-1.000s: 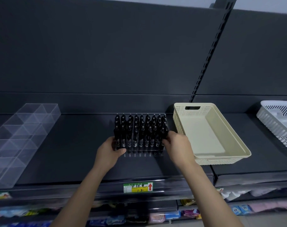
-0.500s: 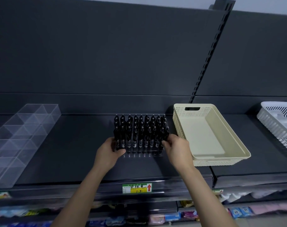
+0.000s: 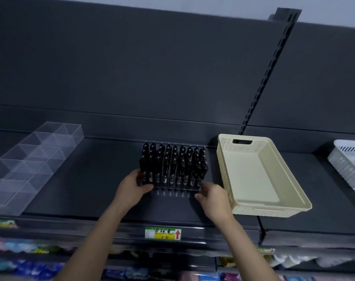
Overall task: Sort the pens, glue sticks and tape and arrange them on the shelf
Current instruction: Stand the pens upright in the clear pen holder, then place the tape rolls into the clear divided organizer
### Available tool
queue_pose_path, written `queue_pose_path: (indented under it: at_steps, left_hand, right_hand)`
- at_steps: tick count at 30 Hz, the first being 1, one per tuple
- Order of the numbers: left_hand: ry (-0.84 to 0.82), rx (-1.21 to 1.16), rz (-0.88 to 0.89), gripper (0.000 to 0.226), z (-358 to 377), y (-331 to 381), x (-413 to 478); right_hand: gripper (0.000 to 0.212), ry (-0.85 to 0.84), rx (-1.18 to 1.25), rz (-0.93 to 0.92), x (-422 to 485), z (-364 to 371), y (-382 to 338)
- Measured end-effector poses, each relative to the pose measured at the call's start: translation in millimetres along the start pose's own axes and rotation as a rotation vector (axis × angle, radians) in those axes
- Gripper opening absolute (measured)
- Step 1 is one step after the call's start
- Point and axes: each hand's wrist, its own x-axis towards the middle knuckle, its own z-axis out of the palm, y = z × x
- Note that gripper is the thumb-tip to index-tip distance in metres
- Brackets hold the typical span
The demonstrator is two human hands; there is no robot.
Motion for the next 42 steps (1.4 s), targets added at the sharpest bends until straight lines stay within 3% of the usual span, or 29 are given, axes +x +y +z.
queue_pose_path:
  at_steps: [6, 11, 14, 20, 26, 31, 34, 36, 38, 42]
  left_hand:
    - [0.184, 0.096, 0.143, 0.074, -19, 39, -27]
    - [0.404, 0.056, 0.396, 0.053, -11, 98, -61]
    - [0.362, -0.049, 0.481, 0.042, 14, 128, -74]
    - [0.057, -0.116, 0.527, 0.038, 86, 155, -71]
    - [-0.112, 0.091, 0.417, 0.045, 148, 155, -44]
    - [-0.093, 0.115, 0.307, 0.037, 175, 154, -28]
    - [-0.067, 0.046, 0.237, 0.036, 186, 153, -19]
    - [-0.065, -0.022, 0.160, 0.033, 193, 157, -15]
    - [-0.037, -0.074, 0.105, 0.032, 201, 157, -13]
    - [0.033, -0.106, -0.035, 0.026, 212, 152, -12]
  right_hand:
    - [0.038, 0.061, 0.002, -0.102, 3, -31, 3]
    - [0.031, 0.176, 0.056, -0.154, 6, -63, 3]
    - [0.024, 0.203, 0.081, -0.146, 2, -76, 9]
    - [0.028, 0.289, 0.072, -0.018, -15, -102, 39]
    - [0.027, 0.342, -0.002, 0.135, -24, -137, 81]
    - [0.029, 0.352, -0.029, 0.169, -5, -159, 114]
    - [0.012, 0.336, 0.044, 0.159, 16, -167, 131]
    - [0.024, 0.286, 0.100, 0.165, 31, -170, 142]
    - [0.011, 0.200, 0.164, 0.152, 45, -171, 154]
    - [0.022, 0.071, 0.329, 0.197, 62, -167, 172]
